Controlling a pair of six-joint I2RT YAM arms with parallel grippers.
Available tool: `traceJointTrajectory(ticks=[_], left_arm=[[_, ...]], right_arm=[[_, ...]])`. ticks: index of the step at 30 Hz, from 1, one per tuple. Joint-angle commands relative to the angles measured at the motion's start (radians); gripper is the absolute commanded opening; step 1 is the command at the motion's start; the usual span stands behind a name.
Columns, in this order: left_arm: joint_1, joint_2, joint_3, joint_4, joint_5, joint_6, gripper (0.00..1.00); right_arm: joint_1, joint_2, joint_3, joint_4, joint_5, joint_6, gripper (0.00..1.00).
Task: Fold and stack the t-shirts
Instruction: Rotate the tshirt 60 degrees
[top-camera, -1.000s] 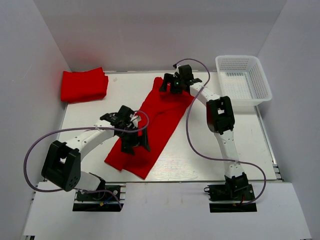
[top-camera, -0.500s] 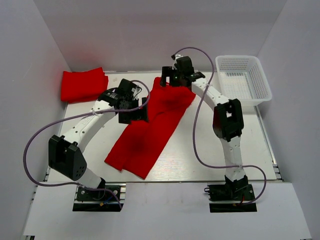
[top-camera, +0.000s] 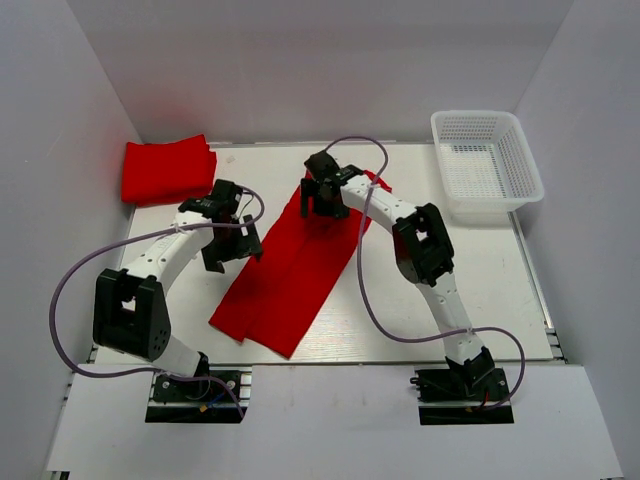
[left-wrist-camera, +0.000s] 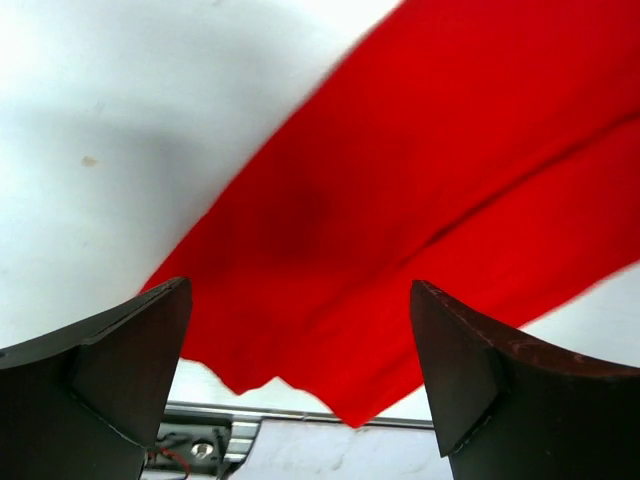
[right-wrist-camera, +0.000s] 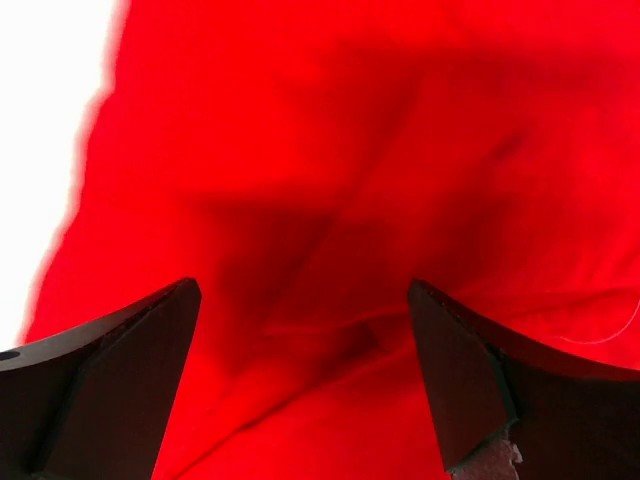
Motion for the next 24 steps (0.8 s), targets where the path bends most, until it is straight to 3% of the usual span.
traceJointTrajectory(ticks=[1, 7, 12, 15, 19, 24], left_arm=[[0.029, -0.068, -0.026, 0.042, 0.013, -0.013, 1.00], [0.063, -0.065, -0.037, 0.062, 0.036, 0.007, 1.00], [0.092, -0.044, -0.037, 0.071, 0.059, 0.016, 1.00], [0.092, -0.022, -0.046, 0.096, 0.107, 0.038, 1.00], [0.101, 0.027, -0.055, 0.117, 0.177, 0.083, 1.00], [0.091, 0.058, -0.073, 0.162, 0.213, 0.128, 1.00]], right_arm=[[-0.010, 0.013, -0.014, -0.095, 0.085, 0.059, 0.90], [-0.060, 0.073, -0.008, -0.202, 0.206, 0.035, 0.90], [-0.148, 0.166, 0.084, -0.248, 0.153, -0.050, 0.90], [-0.199, 0.194, 0.115, -0.174, 0.086, -0.110, 0.90], [-0.241, 0.202, 0.130, 0.066, -0.097, -0.324, 0.90], [-0.251, 0.213, 0.153, 0.275, -0.129, -0.464, 0.90]])
